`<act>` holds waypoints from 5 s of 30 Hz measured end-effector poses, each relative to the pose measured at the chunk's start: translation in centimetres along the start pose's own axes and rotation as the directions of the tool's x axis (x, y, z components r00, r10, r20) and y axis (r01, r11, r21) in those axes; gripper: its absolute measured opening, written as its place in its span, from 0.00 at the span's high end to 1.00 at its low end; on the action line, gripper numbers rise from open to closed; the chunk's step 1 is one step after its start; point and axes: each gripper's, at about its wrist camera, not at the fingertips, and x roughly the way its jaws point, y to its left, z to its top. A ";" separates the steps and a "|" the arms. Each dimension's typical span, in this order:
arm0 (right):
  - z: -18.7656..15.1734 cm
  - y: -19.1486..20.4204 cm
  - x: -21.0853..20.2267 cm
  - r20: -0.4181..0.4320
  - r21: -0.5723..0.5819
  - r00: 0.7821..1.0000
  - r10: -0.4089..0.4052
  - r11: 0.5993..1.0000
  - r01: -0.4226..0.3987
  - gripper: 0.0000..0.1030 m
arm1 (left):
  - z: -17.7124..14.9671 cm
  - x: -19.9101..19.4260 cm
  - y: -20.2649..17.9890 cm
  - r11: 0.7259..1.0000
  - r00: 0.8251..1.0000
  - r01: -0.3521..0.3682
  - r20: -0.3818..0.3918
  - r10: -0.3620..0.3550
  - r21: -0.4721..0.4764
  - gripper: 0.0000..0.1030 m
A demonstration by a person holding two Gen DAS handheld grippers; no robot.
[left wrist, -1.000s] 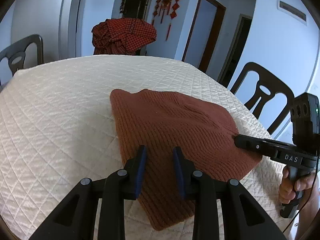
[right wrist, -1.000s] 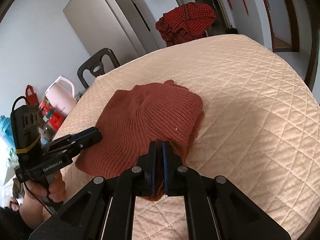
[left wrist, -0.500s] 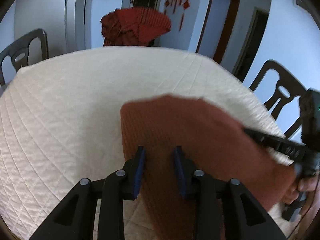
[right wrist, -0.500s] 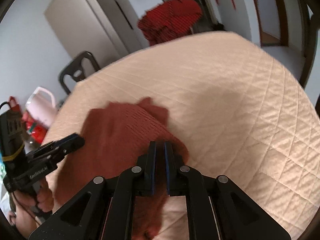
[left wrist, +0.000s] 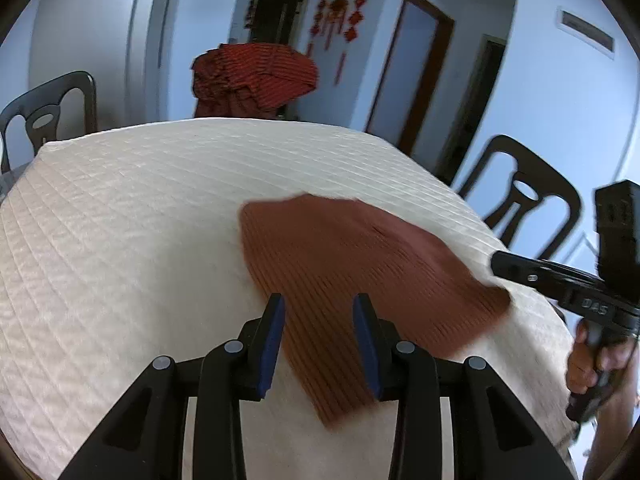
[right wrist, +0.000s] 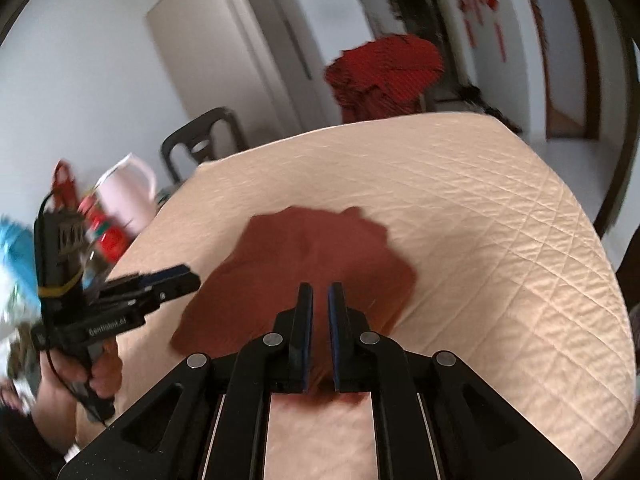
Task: Fold small clothes
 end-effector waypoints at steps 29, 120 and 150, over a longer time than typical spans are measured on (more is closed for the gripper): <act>-2.1 -2.1 2.8 -0.057 0.028 0.992 -0.114 0.993 0.116 0.94 | -1.5 2.2 -1.3 0.998 0.998 -0.038 -0.050 0.040 0.043 0.64; 1.3 -2.7 2.3 -0.030 0.065 0.999 -0.023 0.998 0.024 0.83 | 2.8 3.6 1.6 0.997 0.997 -0.076 -0.027 0.076 -0.018 0.59; -3.3 -0.5 2.5 -0.104 -0.046 0.984 -0.143 0.989 0.139 0.90 | -3.3 2.4 -2.6 0.994 0.991 -0.088 -0.094 0.094 0.066 0.59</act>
